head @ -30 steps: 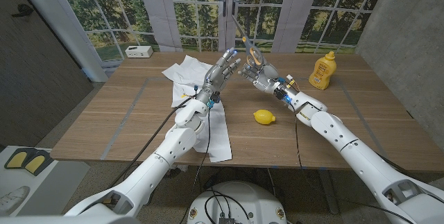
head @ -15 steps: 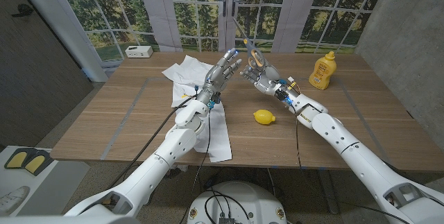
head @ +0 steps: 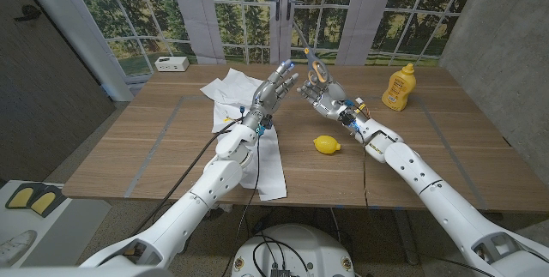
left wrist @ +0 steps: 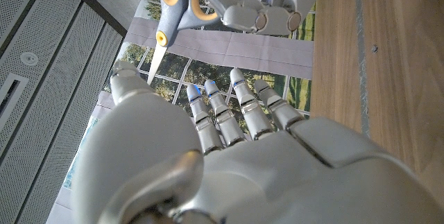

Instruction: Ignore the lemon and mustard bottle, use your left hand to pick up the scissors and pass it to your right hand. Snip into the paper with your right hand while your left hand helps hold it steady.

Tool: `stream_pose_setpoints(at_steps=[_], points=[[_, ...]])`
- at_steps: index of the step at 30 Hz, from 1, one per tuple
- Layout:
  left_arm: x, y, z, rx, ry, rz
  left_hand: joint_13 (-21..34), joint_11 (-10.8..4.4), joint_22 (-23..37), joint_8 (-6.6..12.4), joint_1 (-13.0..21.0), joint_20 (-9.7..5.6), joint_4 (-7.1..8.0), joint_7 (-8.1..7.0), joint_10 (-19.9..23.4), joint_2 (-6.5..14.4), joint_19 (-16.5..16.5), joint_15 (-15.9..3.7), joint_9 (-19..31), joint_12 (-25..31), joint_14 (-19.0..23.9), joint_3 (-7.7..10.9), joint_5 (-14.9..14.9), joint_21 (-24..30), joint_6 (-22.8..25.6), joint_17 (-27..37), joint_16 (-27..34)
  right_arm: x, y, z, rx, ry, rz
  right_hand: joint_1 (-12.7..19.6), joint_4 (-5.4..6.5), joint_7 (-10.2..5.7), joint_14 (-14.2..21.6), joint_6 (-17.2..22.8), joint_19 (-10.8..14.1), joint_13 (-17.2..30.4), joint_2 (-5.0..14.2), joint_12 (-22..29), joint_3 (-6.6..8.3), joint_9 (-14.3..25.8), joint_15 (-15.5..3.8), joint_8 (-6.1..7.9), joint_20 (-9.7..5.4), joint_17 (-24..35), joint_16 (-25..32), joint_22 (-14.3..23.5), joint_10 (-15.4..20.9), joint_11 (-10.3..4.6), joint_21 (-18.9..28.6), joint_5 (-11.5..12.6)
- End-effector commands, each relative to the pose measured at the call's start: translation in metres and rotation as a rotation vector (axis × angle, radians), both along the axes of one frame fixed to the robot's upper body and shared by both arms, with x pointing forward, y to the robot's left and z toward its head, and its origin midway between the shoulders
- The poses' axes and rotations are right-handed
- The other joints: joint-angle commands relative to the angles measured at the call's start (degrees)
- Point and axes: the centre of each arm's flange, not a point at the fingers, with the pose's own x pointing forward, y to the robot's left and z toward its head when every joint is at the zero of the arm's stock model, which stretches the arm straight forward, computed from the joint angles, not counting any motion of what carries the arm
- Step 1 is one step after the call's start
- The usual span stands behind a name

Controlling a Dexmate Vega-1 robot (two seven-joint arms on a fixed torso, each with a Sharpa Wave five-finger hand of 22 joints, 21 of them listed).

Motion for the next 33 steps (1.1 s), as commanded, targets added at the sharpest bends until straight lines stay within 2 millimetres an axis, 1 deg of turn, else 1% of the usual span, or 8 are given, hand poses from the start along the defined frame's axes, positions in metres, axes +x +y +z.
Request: stream_pose_setpoints(at_steps=[1, 4, 5, 9, 11, 16, 25, 33], points=[[-0.0019, 0.0019, -0.0017, 0.001, 0.001, 0.006, 0.0, 0.21, 0.3, -0.1, 0.2, -4.59, 0.14, 0.0, 0.5, 0.5, 0.6, -9.34, 0.0, 0.0, 0.5, -0.6, -0.1, 0.1, 0.7, 0.1, 0.1, -0.0013, 0.0003, -0.0005, 0.016, -0.007, 0.002, 3.4, 0.81, -0.26, -2.3, 0.7, -1.8, -3.9, 4.08, -4.8, -0.17, 0.0, -9.19, 0.62, -0.01, -2.9, -3.5, -0.5, -0.7, -3.28, 0.8, 0.0], [-0.0023, 0.0025, -0.0007, 0.001, -0.002, 0.008, 0.0, 0.21, 0.3, -0.12, 0.2, -4.57, 0.17, 0.0, 0.5, 0.5, 0.6, -9.33, 0.0, 0.0, 0.5, -0.67, -0.2, 0.1, 0.9, 0.1, 0.1, -0.0025, 0.0009, 0.0012, 0.008, -0.021, 0.003, 3.0, 1.05, -0.34, -3.7, 0.7, -2.7, -6.2, 3.77, -8.4, -0.5, -0.1, -9.09, 1.03, 0.31, -4.9, -5.8, -0.9, -4.1, -2.34, 1.1, 0.1], [-0.0024, 0.0025, -0.0005, 0.001, -0.002, 0.006, 0.0, 0.21, 0.3, -0.13, 0.2, -4.58, 0.18, 0.0, 0.5, 0.5, 0.6, -9.33, 0.0, 0.0, 0.5, -0.68, -0.2, 0.1, 0.9, 0.1, 0.1, -0.0027, 0.001, 0.0018, 0.008, -0.025, 0.003, 2.9, 1.09, -0.21, -4.0, 0.8, -3.2, -6.6, 3.73, -8.8, -0.55, -0.2, -9.05, 1.08, 0.44, -5.1, -6.1, -1.0, -4.2, -2.63, 1.0, 0.2], [-0.0024, 0.0023, -0.0002, -0.001, -0.002, 0.006, 0.0, 0.21, 0.3, -0.18, 0.2, -4.61, 0.21, -0.01, 0.5, 0.5, 0.6, -9.34, 0.0, -0.1, 0.5, -0.77, -0.2, 0.1, 1.1, 0.1, 0.0, -0.0039, 0.0007, 0.0041, -0.002, -0.033, -0.004, 2.8, 1.08, -0.47, -4.8, 0.9, -5.6, -7.8, 3.53, -10.4, -0.69, -0.9, -8.99, 0.9, 2.24, -5.5, -6.5, -1.2, -4.6, -2.06, 0.4, 0.3], [-0.0025, 0.002, -0.0001, 0.0, -0.002, 0.004, 0.0, 0.21, 0.3, -0.2, 0.2, -4.56, 0.22, -0.01, 0.5, 0.5, 0.6, -9.34, 0.0, -0.1, 0.5, -0.8, -0.2, 0.1, 1.2, 0.1, 0.0, -0.0041, 0.0005, 0.0048, 0.0, -0.039, 0.0, 2.7, 1.15, -1.03, -6.2, -0.3, -8.0, -8.9, 3.52, -12.0, -0.77, -1.1, -8.84, 0.58, 3.12, -5.4, -6.5, -1.4, -5.5, -2.17, -0.2, 0.3], [-0.0024, 0.0015, 0.0004, 0.002, -0.003, 0.003, 0.1, 0.21, 0.3, -0.24, 0.2, -4.55, 0.25, -0.01, 0.6, 0.6, 0.6, -9.34, 0.0, -0.1, 0.5, -0.85, -0.3, 0.0, 1.3, 0.1, 0.0, -0.0058, 0.0002, 0.007, -0.01, -0.047, -0.014, 2.4, 1.28, -1.09, -9.6, 1.3, -11.3, -10.7, 3.54, -14.4, -0.9, -3.5, -8.72, 0.05, 4.59, -4.8, -6.2, -1.6, -6.3, -2.5, -1.1, 0.4], [-0.0025, 0.0009, 0.0007, 0.005, -0.004, 0.002, 0.1, 0.21, 0.3, -0.26, 0.3, -4.59, 0.29, 0.0, 0.7, 0.6, 0.6, -9.34, 0.0, -0.2, 0.5, -0.94, -0.3, 0.1, 1.7, 0.1, 0.0, -0.0071, -0.0001, 0.0083, -0.001, -0.048, -0.011, 1.8, 1.5, -1.65, -12.9, 3.4, -13.4, -12.4, 3.28, -17.2, -1.33, -6.6, -8.77, -0.82, 5.28, -5.0, -7.0, -1.9, -8.8, -1.51, -1.9, 0.7], [-0.0026, 0.0004, -0.0013, 0.001, -0.001, 0.002, 0.1, 0.21, 0.3, -0.3, 0.3, -4.62, 0.34, -0.01, 0.7, 0.7, 0.6, -9.33, 0.0, -0.2, 0.5, -1.05, -0.3, 0.0, 2.0, 0.1, -0.1, -0.0086, 0.0, 0.0054, 0.022, -0.031, -0.017, 1.8, 1.54, -1.32, -12.9, 4.4, -14.1, -13.2, 3.26, -18.1, -1.46, -8.1, -8.85, -1.22, 5.57, -5.6, -7.5, -2.0, -8.8, -1.42, -2.3, 1.0]])
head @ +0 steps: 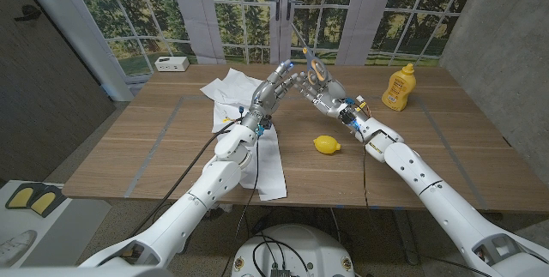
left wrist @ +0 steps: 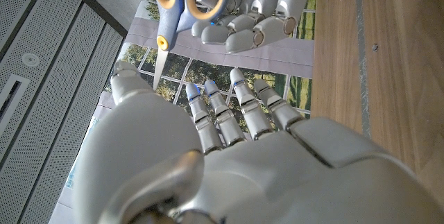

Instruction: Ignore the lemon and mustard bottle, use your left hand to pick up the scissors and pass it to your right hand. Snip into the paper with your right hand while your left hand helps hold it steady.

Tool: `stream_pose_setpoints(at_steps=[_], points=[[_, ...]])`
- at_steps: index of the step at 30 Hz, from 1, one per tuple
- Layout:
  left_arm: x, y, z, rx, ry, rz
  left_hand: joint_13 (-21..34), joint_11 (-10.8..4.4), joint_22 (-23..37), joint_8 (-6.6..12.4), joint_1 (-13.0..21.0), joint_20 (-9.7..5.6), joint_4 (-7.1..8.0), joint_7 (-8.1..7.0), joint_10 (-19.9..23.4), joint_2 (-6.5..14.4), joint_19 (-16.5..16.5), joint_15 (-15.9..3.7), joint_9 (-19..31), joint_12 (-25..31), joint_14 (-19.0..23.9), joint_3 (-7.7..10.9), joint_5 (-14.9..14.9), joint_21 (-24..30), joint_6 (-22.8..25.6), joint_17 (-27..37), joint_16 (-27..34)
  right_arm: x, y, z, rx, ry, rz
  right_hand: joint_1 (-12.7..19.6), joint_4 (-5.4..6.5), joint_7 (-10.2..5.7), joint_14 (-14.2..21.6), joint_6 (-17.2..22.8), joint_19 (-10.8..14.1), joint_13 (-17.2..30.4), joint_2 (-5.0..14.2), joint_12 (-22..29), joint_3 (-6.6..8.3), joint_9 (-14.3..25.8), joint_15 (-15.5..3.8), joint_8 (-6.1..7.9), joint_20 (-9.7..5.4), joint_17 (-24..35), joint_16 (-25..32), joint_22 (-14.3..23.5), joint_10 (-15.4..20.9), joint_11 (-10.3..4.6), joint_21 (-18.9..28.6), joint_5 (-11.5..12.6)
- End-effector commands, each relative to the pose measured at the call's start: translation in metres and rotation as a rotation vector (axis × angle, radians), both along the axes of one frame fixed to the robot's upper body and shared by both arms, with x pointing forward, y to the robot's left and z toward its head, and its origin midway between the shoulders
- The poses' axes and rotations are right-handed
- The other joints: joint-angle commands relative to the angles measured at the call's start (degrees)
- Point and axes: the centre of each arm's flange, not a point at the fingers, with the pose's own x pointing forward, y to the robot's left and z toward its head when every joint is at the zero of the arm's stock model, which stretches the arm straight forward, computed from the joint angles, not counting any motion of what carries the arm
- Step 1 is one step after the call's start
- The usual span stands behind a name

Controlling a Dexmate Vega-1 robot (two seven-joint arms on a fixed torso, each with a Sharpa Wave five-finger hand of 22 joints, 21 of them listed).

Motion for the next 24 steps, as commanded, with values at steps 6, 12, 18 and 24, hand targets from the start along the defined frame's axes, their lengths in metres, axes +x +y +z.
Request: stream_pose_setpoints(at_steps=[6, 12, 18, 24], points=[[-0.0006, -0.0008, -0.0033, 0.001, 0.004, -0.001, 0.1, -0.1, 0.3, -0.35, 0.1, -4.67, -0.07, 0.1, 0.4, 0.5, 0.6, -9.33, 0.0, -0.3, 0.5, -0.67, -0.4, 0.0, 0.7, 0.1, -0.1, -0.0027, 0.0011, -0.0063, 0.069, 0.036, 0.003, -0.3, 0.04, -1.95, 0.5, 3.4, -0.1, -0.6, 0.19, -0.7, -0.45, -1.4, -9.89, -0.66, -0.18, -0.5, -0.2, 0.0, 0.5, -0.24, -0.4, 0.7], [-0.0007, -0.0004, -0.0048, 0.001, 0.008, 0.002, 0.1, -0.1, 0.3, -0.38, 0.1, -4.63, -0.04, 0.09, 0.4, 0.5, 0.6, -9.33, 0.0, -0.3, 0.5, -0.71, -0.4, 0.0, 0.8, 0.1, -0.1, -0.0021, 0.0012, -0.0084, 0.109, 0.033, 0.017, -0.2, 0.01, -2.06, 0.5, 3.7, -0.7, -0.9, 0.16, -1.1, -0.51, -1.8, -9.89, -0.7, -0.07, -0.8, -0.5, -0.1, 0.3, -0.33, -0.7, 0.9], [-0.0008, 0.0004, -0.0053, 0.006, 0.007, 0.007, 0.1, -0.1, 0.3, -0.43, 0.1, -4.64, 0.0, 0.09, 0.4, 0.6, 0.6, -9.33, -0.1, -0.4, 0.6, -0.76, -0.4, 0.0, 1.0, 0.1, -0.1, -0.0028, 0.0002, -0.0085, 0.152, 0.022, 0.023, -0.2, -0.02, -2.06, -0.1, 3.7, -0.9, -1.0, 0.12, -1.5, -0.58, -1.6, -9.91, -0.45, 0.02, -0.9, -0.6, -0.1, 0.2, -0.51, -1.0, 1.1], [-0.0006, 0.0002, -0.0044, 0.011, 0.007, 0.007, 0.1, -0.1, 0.3, -0.51, 0.1, -4.65, 0.05, 0.09, 0.2, 0.6, 0.5, -9.31, -0.1, -0.5, 0.5, -0.88, -0.5, 0.0, 1.2, 0.1, -0.1, -0.0025, -0.0001, -0.0085, 0.194, 0.016, 0.033, -0.3, -0.01, -2.39, -0.5, 3.6, -1.6, -1.0, 0.15, -1.7, -0.62, -1.8, -9.92, -0.44, -0.28, -0.9, -0.6, -0.2, 0.1, -1.0, -1.4, 1.2]])
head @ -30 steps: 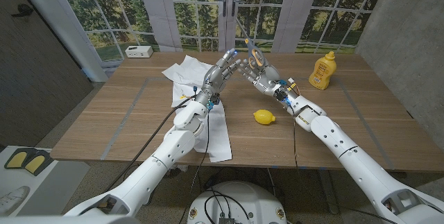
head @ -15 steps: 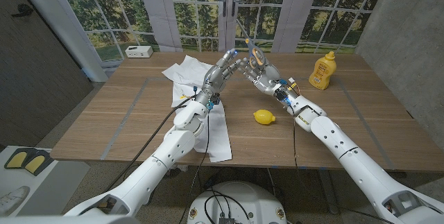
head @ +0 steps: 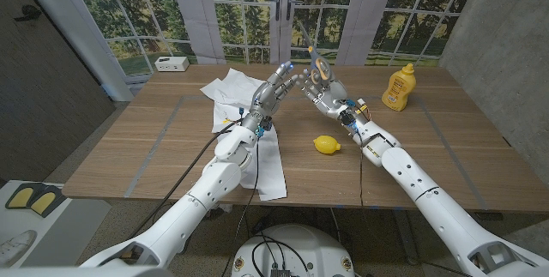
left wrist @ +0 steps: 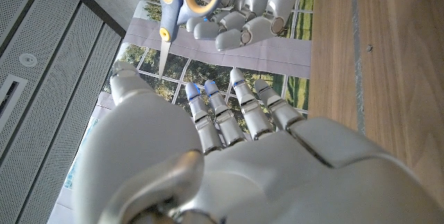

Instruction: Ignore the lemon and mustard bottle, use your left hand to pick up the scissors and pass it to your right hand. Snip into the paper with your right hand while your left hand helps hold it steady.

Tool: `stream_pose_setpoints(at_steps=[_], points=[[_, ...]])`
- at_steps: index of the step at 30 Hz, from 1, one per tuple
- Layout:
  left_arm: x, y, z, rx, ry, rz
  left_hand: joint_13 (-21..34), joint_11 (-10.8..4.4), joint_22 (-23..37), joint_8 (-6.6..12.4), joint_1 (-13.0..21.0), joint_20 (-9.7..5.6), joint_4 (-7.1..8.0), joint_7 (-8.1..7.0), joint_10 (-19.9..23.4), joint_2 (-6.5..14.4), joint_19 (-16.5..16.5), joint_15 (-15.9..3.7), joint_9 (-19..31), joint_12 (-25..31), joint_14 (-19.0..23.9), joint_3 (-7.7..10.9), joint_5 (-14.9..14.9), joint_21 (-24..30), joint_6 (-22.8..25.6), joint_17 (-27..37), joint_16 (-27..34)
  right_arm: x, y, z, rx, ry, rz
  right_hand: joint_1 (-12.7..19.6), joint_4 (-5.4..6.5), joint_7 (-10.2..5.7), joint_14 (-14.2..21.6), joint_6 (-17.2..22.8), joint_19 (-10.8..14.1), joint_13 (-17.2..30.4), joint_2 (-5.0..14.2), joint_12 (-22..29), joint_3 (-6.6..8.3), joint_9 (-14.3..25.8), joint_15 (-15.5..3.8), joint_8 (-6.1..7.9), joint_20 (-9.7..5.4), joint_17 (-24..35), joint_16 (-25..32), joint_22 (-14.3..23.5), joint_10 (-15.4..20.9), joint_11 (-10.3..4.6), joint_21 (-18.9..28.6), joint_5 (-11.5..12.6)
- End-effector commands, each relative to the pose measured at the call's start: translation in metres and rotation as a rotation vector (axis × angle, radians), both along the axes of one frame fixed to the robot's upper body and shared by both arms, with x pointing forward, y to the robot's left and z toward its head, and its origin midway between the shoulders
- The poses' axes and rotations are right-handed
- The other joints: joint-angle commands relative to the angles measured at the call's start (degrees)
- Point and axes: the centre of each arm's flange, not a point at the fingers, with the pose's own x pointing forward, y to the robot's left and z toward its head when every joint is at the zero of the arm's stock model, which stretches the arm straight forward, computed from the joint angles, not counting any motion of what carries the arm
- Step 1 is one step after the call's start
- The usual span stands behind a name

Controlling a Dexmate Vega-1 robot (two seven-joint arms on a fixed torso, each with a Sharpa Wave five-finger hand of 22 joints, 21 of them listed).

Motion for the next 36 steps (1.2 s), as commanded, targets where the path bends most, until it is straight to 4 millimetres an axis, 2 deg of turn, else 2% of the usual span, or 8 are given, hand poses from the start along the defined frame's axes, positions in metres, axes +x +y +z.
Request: stream_pose_setpoints(at_steps=[1, 13, 25, 30, 36], points=[[0.0001, -0.0002, -0.0001, 0.007, 0.001, 0.002, 0.1, -0.1, 0.3, -0.07, 0.1, -4.63, 0.06, 0.08, 0.2, 0.6, 0.5, -9.31, -0.1, -0.2, 0.5, -0.42, -0.1, 0.0, 0.6, 0.1, -0.1, 0.0002, -0.0008, -0.0021, 0.074, -0.007, 0.009, -0.3, 0.2, -2.99, -0.5, 3.0, -0.5, 0.1, 0.2, -0.3, -0.48, 0.0, -9.93, 0.15, -0.21, 0.2, -0.2, 0.1, 0.1, -0.76, -0.5, 0.5], [0.0025, -0.0003, -0.0009, 0.01, 0.008, 0.002, 0.1, -0.1, 0.3, -0.2, 0.1, -4.6, 0.13, 0.07, 0.2, 0.6, 0.5, -9.33, -0.1, -0.3, 0.5, -0.54, -0.1, 0.0, 0.8, 0.1, -0.2, 0.0036, 0.0019, -0.0032, 0.144, 0.008, 0.022, -0.6, 0.34, -3.92, -0.7, 3.0, -0.7, 0.3, 0.16, -0.5, -0.7, -0.4, -10.05, 0.15, -0.27, 0.0, -0.3, 0.1, 0.2, -1.21, -0.9, 0.7], [0.0039, 0.0025, -0.0039, 0.007, 0.016, 0.003, 0.1, -0.1, 0.3, -0.26, 0.2, -4.55, 0.2, 0.08, 0.3, 0.7, 0.5, -9.32, -0.1, -0.4, 0.5, -0.61, -0.2, 0.0, 1.2, 0.1, -0.2, 0.0069, 0.0018, -0.0065, 0.168, 0.009, 0.034, -0.7, 0.29, -3.84, -0.7, 3.4, -1.1, 0.4, -0.18, -0.7, -1.03, -0.8, -10.28, 0.33, 0.48, -0.9, -1.2, 0.1, 0.1, -1.35, -1.5, 1.1], [0.0035, 0.0035, -0.0036, 0.009, 0.015, 0.004, 0.1, -0.11, 0.3, -0.3, 0.2, -4.6, 0.22, 0.07, 0.2, 0.7, 0.6, -9.32, -0.1, -0.4, 0.5, -0.64, -0.2, 0.0, 1.3, 0.1, -0.2, 0.0077, 0.0019, -0.0074, 0.179, 0.005, 0.041, -0.7, 0.36, -3.85, -0.6, 2.8, -1.2, 0.4, 0.05, -0.9, -1.03, -1.3, -10.23, -0.06, 0.48, -1.4, -1.8, 0.0, 0.1, -1.02, -1.7, 1.3], [0.0031, 0.0033, -0.0038, 0.01, 0.017, 0.003, 0.1, -0.1, 0.3, -0.35, 0.2, -4.66, 0.25, 0.07, 0.2, 0.8, 0.5, -9.33, -0.1, -0.4, 0.5, -0.67, -0.2, 0.0, 1.4, 0.1, -0.2, 0.0074, 0.0008, -0.0061, 0.195, -0.021, 0.048, -0.3, 0.18, -3.87, -0.5, 2.4, -1.2, 0.4, 0.28, -1.1, -0.86, -1.7, -10.22, -0.35, 0.46, -1.4, -1.8, 0.0, 0.0, -1.41, -1.9, 1.5]])
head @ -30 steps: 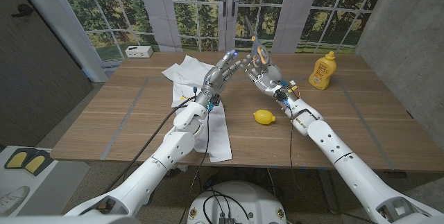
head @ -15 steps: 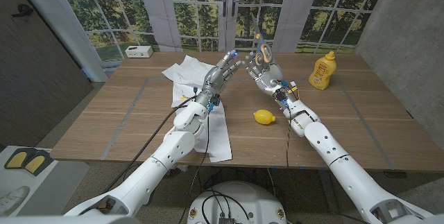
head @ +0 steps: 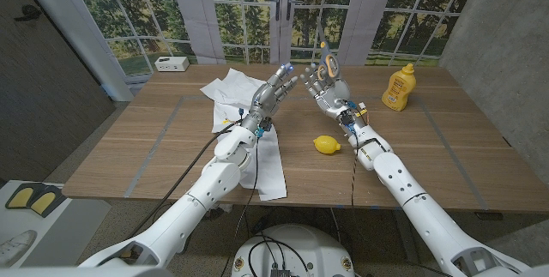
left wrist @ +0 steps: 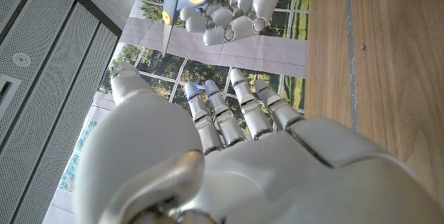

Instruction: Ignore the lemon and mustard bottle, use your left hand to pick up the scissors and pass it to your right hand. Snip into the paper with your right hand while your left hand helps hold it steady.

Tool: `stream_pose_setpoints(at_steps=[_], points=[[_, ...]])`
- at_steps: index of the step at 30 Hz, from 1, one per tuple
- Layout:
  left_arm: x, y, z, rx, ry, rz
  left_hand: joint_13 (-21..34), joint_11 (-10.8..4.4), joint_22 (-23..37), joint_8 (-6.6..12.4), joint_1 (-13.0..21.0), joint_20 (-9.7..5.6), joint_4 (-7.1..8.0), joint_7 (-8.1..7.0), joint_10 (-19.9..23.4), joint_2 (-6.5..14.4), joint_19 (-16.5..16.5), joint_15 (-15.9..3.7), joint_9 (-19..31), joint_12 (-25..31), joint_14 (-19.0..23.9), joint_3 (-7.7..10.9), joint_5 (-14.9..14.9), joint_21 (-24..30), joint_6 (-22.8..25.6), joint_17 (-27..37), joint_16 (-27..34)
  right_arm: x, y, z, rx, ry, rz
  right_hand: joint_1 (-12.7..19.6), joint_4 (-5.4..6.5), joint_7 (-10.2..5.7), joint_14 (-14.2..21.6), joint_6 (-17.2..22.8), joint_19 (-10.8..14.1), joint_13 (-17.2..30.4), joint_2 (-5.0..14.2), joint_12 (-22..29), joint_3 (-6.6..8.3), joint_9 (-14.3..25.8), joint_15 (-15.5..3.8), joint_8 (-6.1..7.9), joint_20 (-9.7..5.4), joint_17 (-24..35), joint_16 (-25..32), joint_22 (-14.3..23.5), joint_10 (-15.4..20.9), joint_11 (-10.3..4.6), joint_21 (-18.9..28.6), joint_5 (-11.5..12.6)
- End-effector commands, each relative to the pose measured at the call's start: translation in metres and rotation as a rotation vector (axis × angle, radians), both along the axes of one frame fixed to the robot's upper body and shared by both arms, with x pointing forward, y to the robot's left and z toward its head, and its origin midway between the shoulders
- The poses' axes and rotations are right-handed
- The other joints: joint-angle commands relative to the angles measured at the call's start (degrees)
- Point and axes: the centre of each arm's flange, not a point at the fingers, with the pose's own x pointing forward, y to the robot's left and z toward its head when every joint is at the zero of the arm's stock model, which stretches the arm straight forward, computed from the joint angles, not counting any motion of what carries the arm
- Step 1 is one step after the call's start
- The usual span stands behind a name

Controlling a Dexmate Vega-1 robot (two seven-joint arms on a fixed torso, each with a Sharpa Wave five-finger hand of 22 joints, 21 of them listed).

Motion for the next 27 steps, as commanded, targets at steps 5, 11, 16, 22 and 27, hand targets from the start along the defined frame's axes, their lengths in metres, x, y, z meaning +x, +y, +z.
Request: stream_pose_setpoints(at_steps=[5, 11, 16, 22, 27], points=[[-0.0006, 0.0008, -0.0004, 0.005, 0.002, 0.0, 0.1, -0.1, 0.3, -0.07, 0.0, -4.62, 0.04, -0.12, 0.2, 0.6, 0.5, -9.33, -0.1, -0.3, 0.5, -0.47, -0.2, 0.0, 0.5, 0.1, -0.2, 0.0012, -0.0008, -0.0003, 0.062, -0.031, 0.015, 0.4, -0.09, -3.82, -0.9, 1.8, -0.6, 0.2, 0.66, -0.9, -0.02, -1.2, -10.2, -1.34, 0.6, -0.1, -0.8, 0.0, -0.8, -1.01, -0.7, 0.6], [-0.0004, -0.0005, -0.0003, 0.006, 0.004, -0.001, 0.1, -0.1, 0.3, -0.13, 0.0, -4.58, 0.06, -0.13, 0.2, 0.6, 0.5, -9.33, -0.1, -0.3, 0.5, -0.5, -0.2, 0.0, 0.6, 0.1, -0.2, 0.0008, 0.0, -0.0021, 0.077, -0.036, 0.025, 0.5, -0.06, -3.78, -1.4, 1.5, -1.0, 0.3, 0.9, -1.2, 0.04, -2.2, -10.25, -2.07, 0.55, -0.2, -1.2, 0.0, -1.4, -1.21, -1.1, 0.7], [0.0005, -0.0017, -0.0009, 0.009, 0.009, -0.003, 0.1, -0.1, 0.3, -0.22, 0.1, -4.54, 0.09, -0.13, 0.3, 0.6, 0.5, -9.32, -0.1, -0.3, 0.5, -0.55, -0.3, 0.0, 0.7, 0.1, -0.2, 0.0014, 0.0002, -0.0028, 0.083, -0.035, 0.03, 0.8, -0.16, -3.85, -1.6, 1.1, -1.1, 0.3, 1.1, -1.4, 0.16, -3.1, -10.29, -2.84, 0.52, -0.3, -1.7, 0.1, -1.4, -1.43, -1.4, 0.9], [0.0022, -0.0023, -0.0017, 0.007, 0.013, -0.003, 0.1, -0.1, 0.3, -0.28, 0.1, -4.56, 0.13, -0.13, 0.3, 0.6, 0.5, -9.32, -0.1, -0.3, 0.5, -0.58, -0.3, 0.0, 0.7, 0.1, -0.2, 0.0023, -0.001, -0.0044, 0.099, -0.035, 0.024, 1.5, -0.28, -3.56, -1.6, 0.3, -1.5, 0.4, 2.0, -1.8, 0.77, -4.8, -10.36, -4.37, 0.39, -0.9, -2.9, 0.1, -1.9, -1.78, -1.9, 1.2], [0.0038, -0.0027, -0.0023, 0.007, 0.016, -0.003, 0.1, -0.1, 0.3, -0.34, 0.1, -4.56, 0.16, -0.13, 0.3, 0.6, 0.5, -9.32, -0.1, -0.3, 0.5, -0.61, -0.3, 0.0, 0.8, 0.1, -0.2, 0.0035, -0.0027, -0.0049, 0.105, -0.047, 0.025, 1.9, -0.39, -3.56, -2.4, 0.2, -2.0, 0.4, 2.3, -2.2, 1.13, -5.8, -10.3, -5.21, 0.62, -1.3, -3.9, 0.1, -2.5, -1.7, -2.3, 1.2]])
